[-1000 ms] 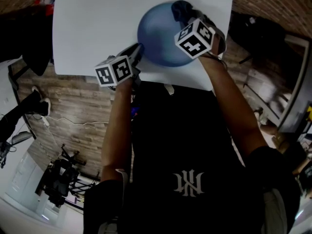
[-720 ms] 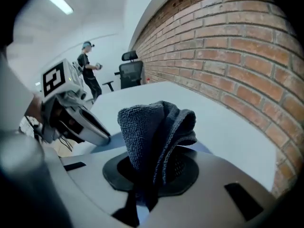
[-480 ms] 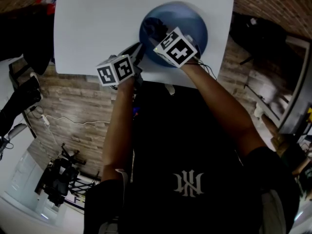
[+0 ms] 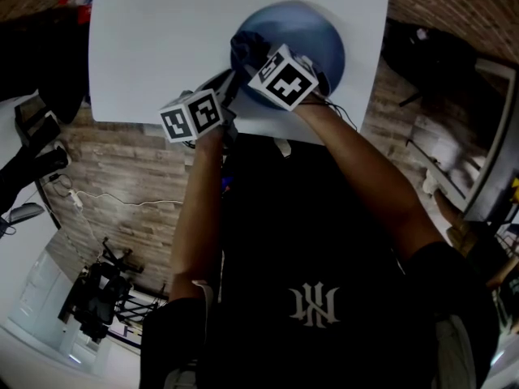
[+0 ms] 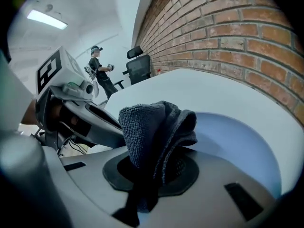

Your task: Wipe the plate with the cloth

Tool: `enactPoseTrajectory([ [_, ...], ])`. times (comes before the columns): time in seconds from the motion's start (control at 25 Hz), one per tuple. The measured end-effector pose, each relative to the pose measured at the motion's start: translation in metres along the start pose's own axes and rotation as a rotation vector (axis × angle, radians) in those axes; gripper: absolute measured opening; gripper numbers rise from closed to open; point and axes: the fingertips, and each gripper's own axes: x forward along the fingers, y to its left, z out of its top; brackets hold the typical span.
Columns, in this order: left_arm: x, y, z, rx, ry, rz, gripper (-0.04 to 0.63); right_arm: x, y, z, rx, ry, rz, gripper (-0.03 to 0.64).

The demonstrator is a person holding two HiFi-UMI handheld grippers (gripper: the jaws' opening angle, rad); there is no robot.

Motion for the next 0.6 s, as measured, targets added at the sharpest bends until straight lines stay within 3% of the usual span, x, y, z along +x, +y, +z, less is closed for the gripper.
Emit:
enactPoseTrajectory([
  [0.6, -0.001, -0.001, 0.001, 0.002, 0.0, -0.006, 0.038, -0.041, -0.043, -0.028, -0.124, 0.099, -0.159, 0.072],
])
